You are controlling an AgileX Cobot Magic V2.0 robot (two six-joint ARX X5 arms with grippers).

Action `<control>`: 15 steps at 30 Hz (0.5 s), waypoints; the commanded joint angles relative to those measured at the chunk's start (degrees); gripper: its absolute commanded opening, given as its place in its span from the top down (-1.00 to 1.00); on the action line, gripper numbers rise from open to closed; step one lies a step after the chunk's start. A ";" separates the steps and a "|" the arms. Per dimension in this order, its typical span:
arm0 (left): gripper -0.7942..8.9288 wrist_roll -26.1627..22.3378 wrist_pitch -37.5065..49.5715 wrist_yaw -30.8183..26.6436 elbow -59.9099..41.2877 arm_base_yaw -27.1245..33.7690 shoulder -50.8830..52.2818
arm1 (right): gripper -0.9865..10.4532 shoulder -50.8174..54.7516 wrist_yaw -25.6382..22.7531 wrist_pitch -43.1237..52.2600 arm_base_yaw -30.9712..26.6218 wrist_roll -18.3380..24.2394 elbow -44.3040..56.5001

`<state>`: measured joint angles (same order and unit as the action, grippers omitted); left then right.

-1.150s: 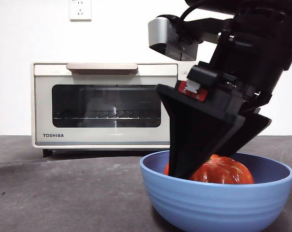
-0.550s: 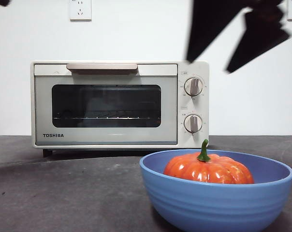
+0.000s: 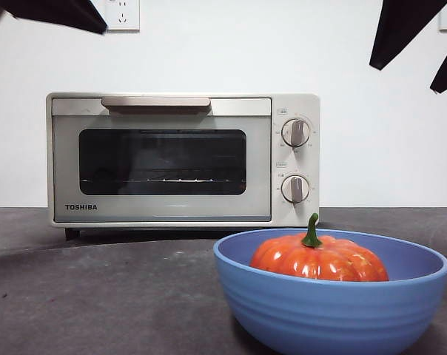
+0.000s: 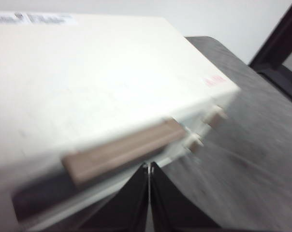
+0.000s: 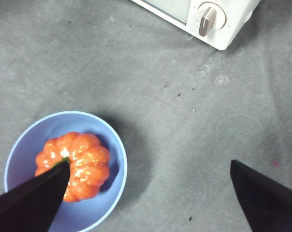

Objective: Place pumpkin in the steamer

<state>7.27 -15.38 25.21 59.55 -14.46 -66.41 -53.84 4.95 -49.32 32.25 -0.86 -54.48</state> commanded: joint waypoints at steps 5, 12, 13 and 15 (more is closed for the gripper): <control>0.80 -1.97 1.60 -2.69 7.21 -1.97 -9.64 | -0.11 1.03 0.20 0.11 0.39 -0.02 -0.66; 0.81 -3.87 1.99 -5.38 9.57 -4.44 -15.58 | -0.11 1.20 0.15 0.22 0.39 0.00 -0.66; 0.81 -4.09 1.97 -5.86 9.57 -4.74 -16.02 | -0.11 1.20 0.15 0.24 0.39 0.02 -0.66; 0.81 -4.83 1.97 -6.32 9.57 -5.35 -16.81 | -0.11 1.20 0.15 0.26 0.39 0.04 -0.66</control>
<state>3.95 -14.00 19.20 67.57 -19.46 -82.52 -52.47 4.95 -49.47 32.23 -0.86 -54.48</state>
